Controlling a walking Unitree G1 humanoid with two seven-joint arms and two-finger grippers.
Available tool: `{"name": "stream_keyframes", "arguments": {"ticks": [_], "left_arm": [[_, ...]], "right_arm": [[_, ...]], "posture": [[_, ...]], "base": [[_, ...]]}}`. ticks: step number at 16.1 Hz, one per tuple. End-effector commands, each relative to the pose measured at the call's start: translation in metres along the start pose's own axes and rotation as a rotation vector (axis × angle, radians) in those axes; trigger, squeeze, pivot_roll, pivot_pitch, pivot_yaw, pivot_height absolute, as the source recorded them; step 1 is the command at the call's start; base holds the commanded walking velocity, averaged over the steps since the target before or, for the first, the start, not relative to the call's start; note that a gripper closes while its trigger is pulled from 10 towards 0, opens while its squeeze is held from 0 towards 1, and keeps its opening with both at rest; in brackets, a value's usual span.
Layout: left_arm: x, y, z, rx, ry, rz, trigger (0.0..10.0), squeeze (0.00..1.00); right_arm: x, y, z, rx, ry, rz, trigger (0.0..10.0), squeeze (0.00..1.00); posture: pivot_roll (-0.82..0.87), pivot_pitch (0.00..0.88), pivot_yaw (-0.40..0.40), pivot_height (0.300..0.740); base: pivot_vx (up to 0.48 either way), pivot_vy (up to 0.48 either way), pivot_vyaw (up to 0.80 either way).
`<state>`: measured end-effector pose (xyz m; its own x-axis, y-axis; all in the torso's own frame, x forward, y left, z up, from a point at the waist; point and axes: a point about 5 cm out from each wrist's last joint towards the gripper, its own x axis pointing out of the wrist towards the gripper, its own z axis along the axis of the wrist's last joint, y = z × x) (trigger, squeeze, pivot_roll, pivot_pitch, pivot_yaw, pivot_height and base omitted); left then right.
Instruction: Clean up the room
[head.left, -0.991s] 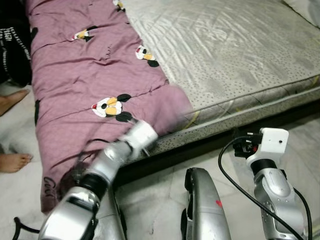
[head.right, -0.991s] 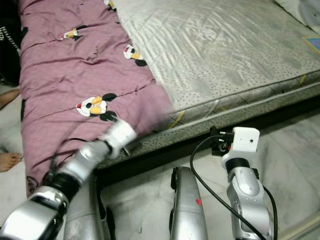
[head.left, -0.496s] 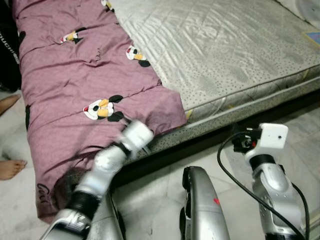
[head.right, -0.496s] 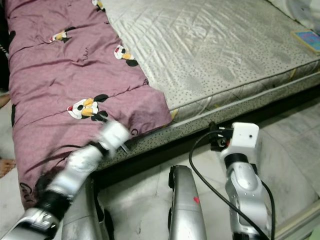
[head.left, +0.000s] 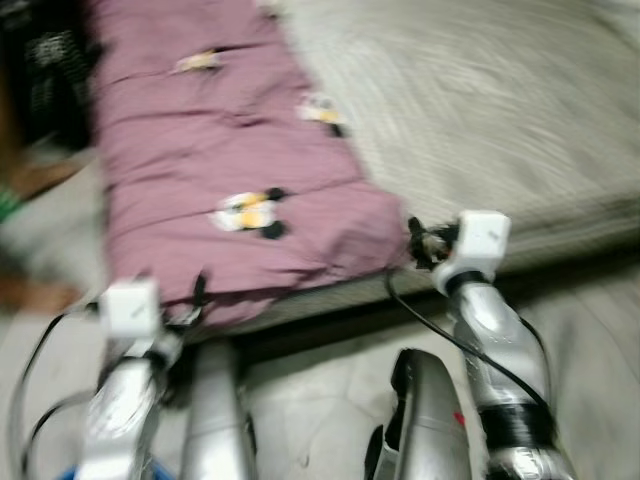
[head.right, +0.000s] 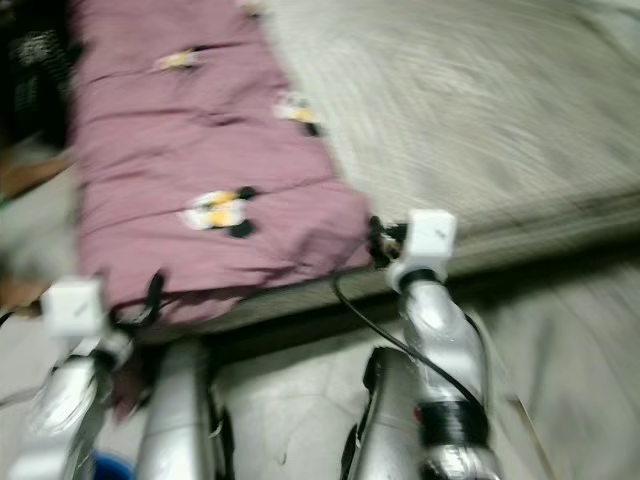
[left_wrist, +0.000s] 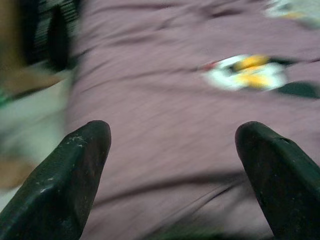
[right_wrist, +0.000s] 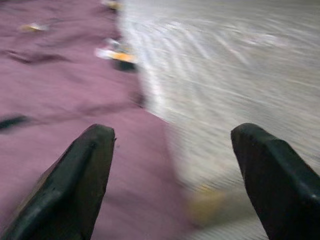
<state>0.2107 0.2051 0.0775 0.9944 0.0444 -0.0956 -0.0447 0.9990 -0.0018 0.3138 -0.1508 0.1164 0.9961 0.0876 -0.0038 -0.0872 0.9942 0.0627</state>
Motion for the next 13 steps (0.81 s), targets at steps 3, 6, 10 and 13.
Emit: {"name": "stream_keyframes", "arguments": {"ticks": [3,6,10,13], "left_arm": [[-0.003,-0.012,0.017,-0.004,-0.025,-0.022,10.0,0.00],[-0.003,-0.017,0.022,-0.001,-0.005,-0.059,10.0,0.00],[-0.006,-0.017,0.027,0.020,0.011,-0.083,10.0,0.00],[-0.006,-0.016,0.028,0.028,0.020,-0.089,10.0,0.00]], "right_arm": [[0.008,0.017,-0.014,0.025,0.054,0.071,10.0,0.00],[0.020,0.031,-0.040,0.022,0.204,0.107,10.0,0.00],[0.042,0.060,-0.037,0.075,0.241,0.151,10.0,0.00],[0.051,0.082,-0.029,0.096,0.230,0.181,10.0,0.00]], "posture": [[0.10,0.169,-0.071,0.524],[0.13,0.176,-0.061,0.524],[0.16,0.190,-0.046,0.524],[0.17,0.192,-0.042,0.524]], "base": [[0.000,0.000,0.44],[0.000,0.000,0.00],[0.000,0.000,0.00],[0.000,0.000,0.00]]}}
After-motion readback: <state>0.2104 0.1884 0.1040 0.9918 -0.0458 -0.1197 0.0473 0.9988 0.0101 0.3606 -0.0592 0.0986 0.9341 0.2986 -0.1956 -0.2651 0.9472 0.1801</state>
